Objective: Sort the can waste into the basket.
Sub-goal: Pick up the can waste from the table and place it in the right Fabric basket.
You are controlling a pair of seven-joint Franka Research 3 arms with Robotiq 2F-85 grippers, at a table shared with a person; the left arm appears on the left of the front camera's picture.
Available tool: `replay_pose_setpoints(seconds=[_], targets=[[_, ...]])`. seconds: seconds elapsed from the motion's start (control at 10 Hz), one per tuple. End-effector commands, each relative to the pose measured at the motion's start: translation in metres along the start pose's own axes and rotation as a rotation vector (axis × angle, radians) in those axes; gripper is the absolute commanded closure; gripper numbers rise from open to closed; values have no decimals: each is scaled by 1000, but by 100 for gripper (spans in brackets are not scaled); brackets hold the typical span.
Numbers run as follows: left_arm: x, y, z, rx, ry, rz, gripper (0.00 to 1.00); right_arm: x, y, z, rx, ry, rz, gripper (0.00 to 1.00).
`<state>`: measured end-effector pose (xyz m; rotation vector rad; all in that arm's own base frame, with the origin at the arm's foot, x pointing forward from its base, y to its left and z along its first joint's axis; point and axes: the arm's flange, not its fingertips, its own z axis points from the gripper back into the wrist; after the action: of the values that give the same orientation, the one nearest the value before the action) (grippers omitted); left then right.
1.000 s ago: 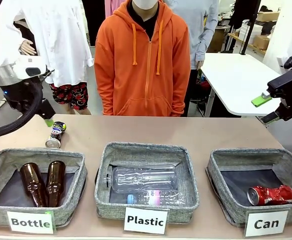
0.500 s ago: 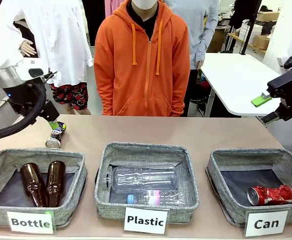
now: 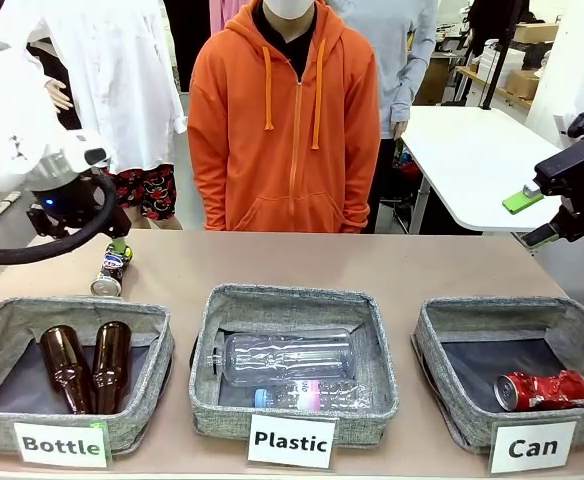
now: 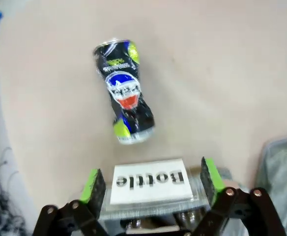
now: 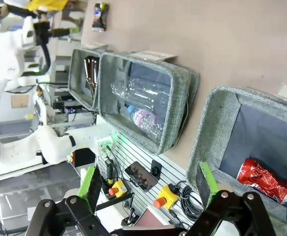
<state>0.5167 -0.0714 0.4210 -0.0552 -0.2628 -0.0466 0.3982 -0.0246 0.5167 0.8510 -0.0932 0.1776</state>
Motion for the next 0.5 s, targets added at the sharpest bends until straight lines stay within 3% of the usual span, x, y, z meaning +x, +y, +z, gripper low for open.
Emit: replay_pose_setpoints(seconds=[0.0, 0.2, 0.4], targets=[[23, -4, -24, 75, -23, 122, 0, 1, -1, 4, -5, 7, 21, 0], [46, 4, -59, 111, -26, 153, 0, 1, -1, 4, -5, 7, 21, 0], [58, 11, -95, 105, 43, 131, 0, 1, -1, 4, -5, 7, 21, 0]])
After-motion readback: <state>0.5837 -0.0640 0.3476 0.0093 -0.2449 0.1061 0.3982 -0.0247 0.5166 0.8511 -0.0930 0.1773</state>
